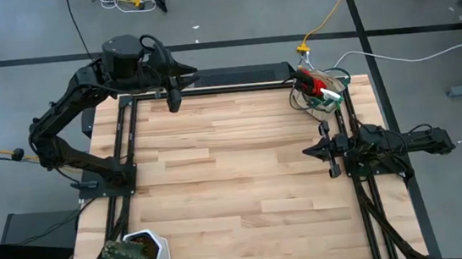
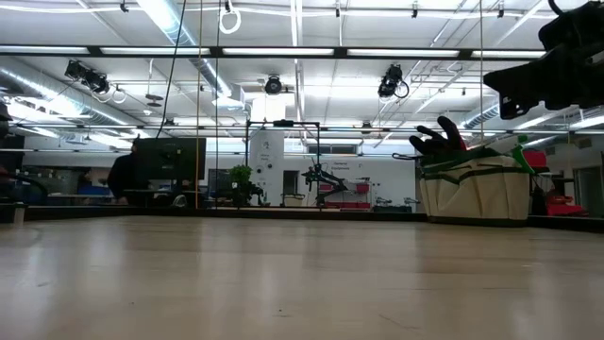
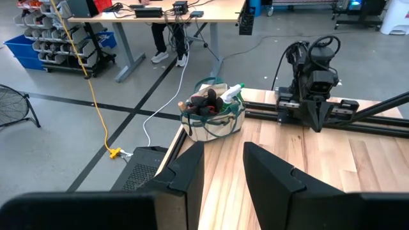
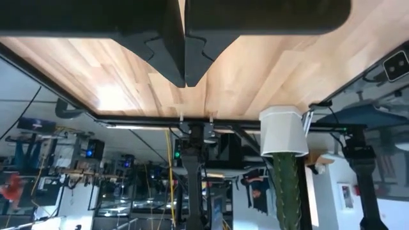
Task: Pick & Place Garden tools in Gardening bag
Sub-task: Return to Home Position
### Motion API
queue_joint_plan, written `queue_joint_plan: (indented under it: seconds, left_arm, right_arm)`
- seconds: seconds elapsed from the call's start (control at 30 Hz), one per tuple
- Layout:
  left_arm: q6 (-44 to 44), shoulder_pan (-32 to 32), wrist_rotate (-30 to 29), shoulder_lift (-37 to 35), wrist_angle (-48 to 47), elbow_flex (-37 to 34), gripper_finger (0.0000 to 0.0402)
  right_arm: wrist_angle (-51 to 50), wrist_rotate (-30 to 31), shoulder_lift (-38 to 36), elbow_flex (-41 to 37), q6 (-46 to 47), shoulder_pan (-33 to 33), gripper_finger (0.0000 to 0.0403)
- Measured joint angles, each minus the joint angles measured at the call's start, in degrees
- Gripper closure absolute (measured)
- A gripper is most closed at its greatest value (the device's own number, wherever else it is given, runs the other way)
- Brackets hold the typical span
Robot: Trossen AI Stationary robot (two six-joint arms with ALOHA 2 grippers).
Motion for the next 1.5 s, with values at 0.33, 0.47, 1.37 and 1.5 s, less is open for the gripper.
queue_joint_plan:
  seconds: [0.33, 0.47, 1.37, 1.5]
  left_arm:
    - [0.0, 0.0, 0.0, 0.0, 0.0, 0.0, 0.0287]
    - [0.0, 0.0, 0.0, 0.0, 0.0, 0.0, 0.0287]
    - [0.0, 0.0, 0.0, 0.0, 0.0, 0.0, 0.0287]
    - [0.0, 0.0, 0.0, 0.0, 0.0, 0.0, 0.0287]
  right_arm:
    - [0.1, 0.1, 0.0, 0.0, 0.2, 0.0, 0.0401]
    - [0.1, 0.2, 0.0, 0.0, 0.4, 0.0, 0.0390]
    - [4.5, 35.1, 0.0, 0.0, -6.4, 0.0, 0.0381]
    - [4.5, 34.9, 0.0, 0.0, -10.3, 0.0, 0.0381]
